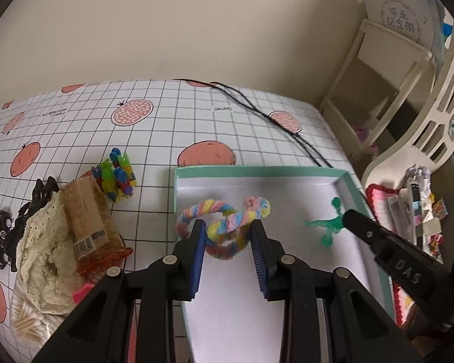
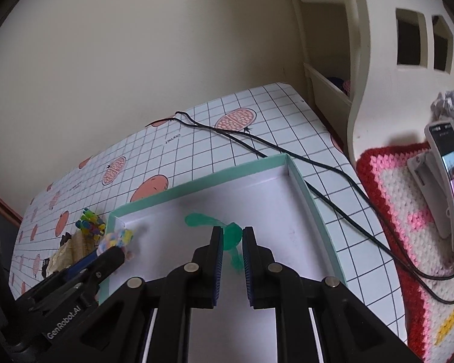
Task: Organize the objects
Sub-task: 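Open both tools to drop the fuzzy toy and green figure into the tray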
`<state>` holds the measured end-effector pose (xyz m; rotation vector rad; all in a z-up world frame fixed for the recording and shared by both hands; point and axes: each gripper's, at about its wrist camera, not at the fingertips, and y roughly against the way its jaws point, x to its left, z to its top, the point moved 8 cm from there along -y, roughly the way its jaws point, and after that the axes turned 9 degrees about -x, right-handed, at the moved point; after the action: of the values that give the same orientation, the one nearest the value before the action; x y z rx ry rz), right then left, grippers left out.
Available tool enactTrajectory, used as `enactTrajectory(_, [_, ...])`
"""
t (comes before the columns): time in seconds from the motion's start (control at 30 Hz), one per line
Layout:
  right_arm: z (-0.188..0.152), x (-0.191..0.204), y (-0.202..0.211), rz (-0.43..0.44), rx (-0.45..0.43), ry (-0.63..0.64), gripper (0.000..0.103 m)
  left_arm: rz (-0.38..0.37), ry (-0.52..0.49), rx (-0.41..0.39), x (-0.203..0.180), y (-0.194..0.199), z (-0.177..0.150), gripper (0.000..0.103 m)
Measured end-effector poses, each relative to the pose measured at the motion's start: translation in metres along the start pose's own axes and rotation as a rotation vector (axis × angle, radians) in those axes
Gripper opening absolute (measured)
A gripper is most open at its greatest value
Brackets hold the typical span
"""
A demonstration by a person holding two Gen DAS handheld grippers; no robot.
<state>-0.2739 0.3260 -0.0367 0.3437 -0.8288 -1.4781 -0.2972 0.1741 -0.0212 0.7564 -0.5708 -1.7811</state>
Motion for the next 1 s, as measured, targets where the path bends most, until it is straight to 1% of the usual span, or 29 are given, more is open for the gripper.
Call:
enactTrajectory(0.33, [0.0,-0.003,0.001,0.015,0.005,-0.033,0.015,0.017,-0.04,0.033,-0.001,-0.008,-0.011,0.033])
enactTrajectory(0.5, [0.002,-0.004,0.002,0.013,0.005,-0.023,0.015,0.022,-0.029,0.052,0.001,-0.01,-0.016,0.033])
enactTrajectory(0.67, [0.002,-0.007,0.001,0.015,0.008,-0.03,0.016,0.02,-0.026,0.052,0.001,-0.009,-0.015,0.033])
enactTrajectory(0.77, [0.002,-0.007,0.001,0.013,0.01,-0.021,0.02,0.013,-0.022,0.056,0.0,-0.008,-0.015,0.036])
enactTrajectory(0.83, [0.002,-0.008,0.001,0.006,0.007,-0.016,0.032,0.014,-0.019,0.058,0.001,-0.008,-0.014,0.037])
enactTrajectory(1.0, [0.004,-0.012,0.004,0.004,-0.004,-0.026,0.033,0.007,0.004,0.056,0.003,-0.005,-0.01,0.038])
